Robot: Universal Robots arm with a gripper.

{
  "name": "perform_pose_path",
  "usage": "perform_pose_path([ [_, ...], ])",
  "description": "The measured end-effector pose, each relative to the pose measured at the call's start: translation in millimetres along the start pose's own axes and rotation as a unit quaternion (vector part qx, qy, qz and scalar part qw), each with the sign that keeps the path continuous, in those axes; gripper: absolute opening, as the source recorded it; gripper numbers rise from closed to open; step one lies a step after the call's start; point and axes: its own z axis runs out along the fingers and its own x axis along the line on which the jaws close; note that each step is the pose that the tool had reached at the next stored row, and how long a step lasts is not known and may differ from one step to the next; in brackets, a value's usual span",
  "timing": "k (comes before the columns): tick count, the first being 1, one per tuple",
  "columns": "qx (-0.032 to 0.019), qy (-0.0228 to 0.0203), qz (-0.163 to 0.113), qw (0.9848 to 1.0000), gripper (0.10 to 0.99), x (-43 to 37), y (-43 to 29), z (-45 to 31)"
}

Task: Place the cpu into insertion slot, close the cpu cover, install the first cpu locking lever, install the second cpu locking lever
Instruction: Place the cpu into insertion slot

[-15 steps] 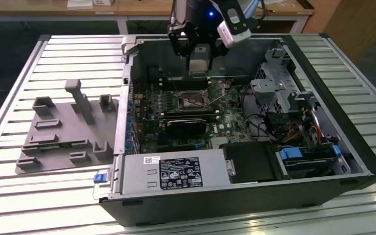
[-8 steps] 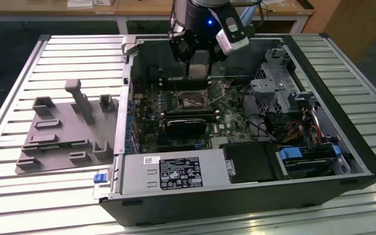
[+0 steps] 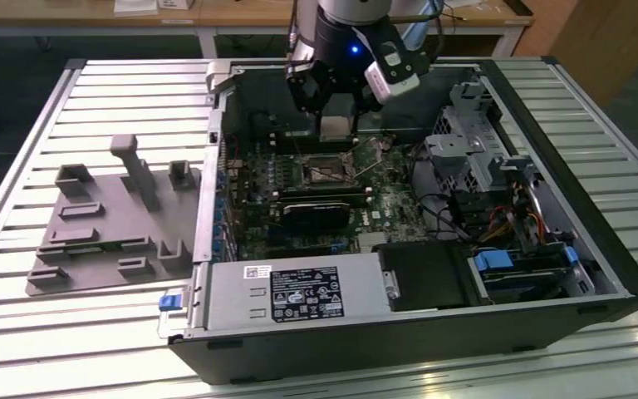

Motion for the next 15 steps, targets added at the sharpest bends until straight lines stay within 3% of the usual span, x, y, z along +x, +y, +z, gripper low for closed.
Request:
perform_pose_path([
  [3,0.0,-0.0007,0.003,1.0,0.537,-0.1,-0.3,4.1],
  [8,-0.0002,-0.0043,0.043,0.999,0.537,-0.1,-0.6,6.7],
  [11,-0.0006,-0.0068,0.071,0.9975,0.537,-0.1,-0.7,8.1],
  [15,-0.001,-0.0099,0.107,0.9942,0.537,-0.2,-0.9,10.4],
])
